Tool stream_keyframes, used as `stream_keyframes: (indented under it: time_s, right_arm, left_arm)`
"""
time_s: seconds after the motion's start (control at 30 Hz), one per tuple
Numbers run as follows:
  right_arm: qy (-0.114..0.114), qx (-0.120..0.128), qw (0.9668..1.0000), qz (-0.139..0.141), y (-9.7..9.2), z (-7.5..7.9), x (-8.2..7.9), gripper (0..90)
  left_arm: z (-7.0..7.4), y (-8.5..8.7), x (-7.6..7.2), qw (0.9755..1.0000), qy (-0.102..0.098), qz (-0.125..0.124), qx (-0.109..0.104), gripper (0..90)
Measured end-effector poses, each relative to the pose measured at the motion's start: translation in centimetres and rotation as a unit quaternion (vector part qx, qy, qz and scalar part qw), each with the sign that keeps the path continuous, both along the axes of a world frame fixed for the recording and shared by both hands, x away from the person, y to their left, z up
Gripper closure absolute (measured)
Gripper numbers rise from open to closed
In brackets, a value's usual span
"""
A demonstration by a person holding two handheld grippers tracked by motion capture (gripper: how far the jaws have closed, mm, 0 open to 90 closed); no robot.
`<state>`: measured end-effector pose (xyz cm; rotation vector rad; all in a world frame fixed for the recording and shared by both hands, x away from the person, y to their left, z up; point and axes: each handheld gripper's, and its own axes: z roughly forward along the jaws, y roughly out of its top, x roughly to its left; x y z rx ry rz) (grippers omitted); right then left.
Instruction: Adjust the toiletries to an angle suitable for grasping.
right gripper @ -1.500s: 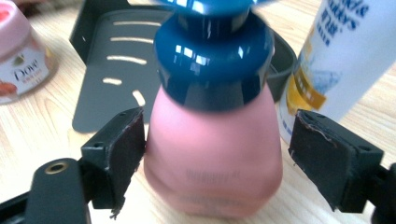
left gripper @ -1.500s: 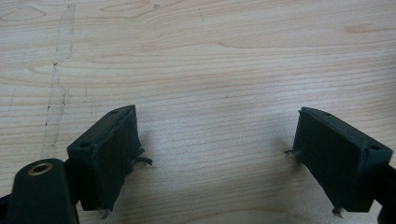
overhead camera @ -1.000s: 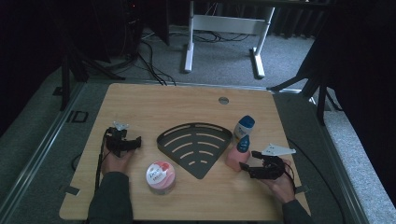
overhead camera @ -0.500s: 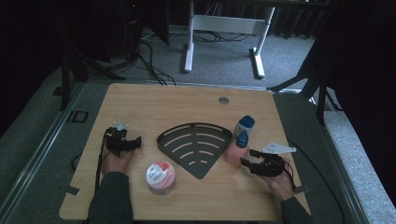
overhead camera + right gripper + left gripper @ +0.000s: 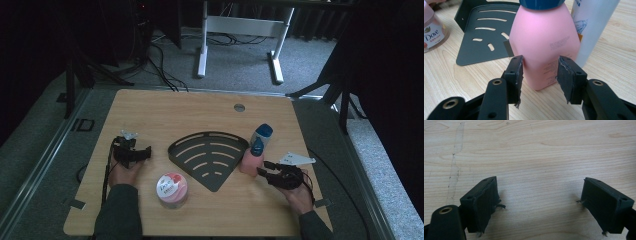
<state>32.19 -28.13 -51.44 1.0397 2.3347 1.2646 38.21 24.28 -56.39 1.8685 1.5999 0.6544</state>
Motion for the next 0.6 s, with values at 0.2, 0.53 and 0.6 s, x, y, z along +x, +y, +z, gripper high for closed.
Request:
stream_keyframes:
  time_s: [0.2,0.53,0.6]
  right_arm:
    - [-0.001,0.000,1.0000,0.002,-0.01,-0.02,0.03,60.1]
    - [0.004,-0.009,0.9999,0.007,0.12,-0.21,-0.59,65.2]
    - [0.005,-0.014,0.9998,0.012,0.33,-0.36,-0.96,63.6]
  left_arm:
    - [0.00,0.00,0.00,1.0000,0.000,0.000,0.000,14.5]
    - [0.01,0.00,-0.01,1.0000,0.000,0.000,0.000,14.5]
    - [0.02,0.00,-0.08,1.0000,-0.001,-0.002,0.001,15.4]
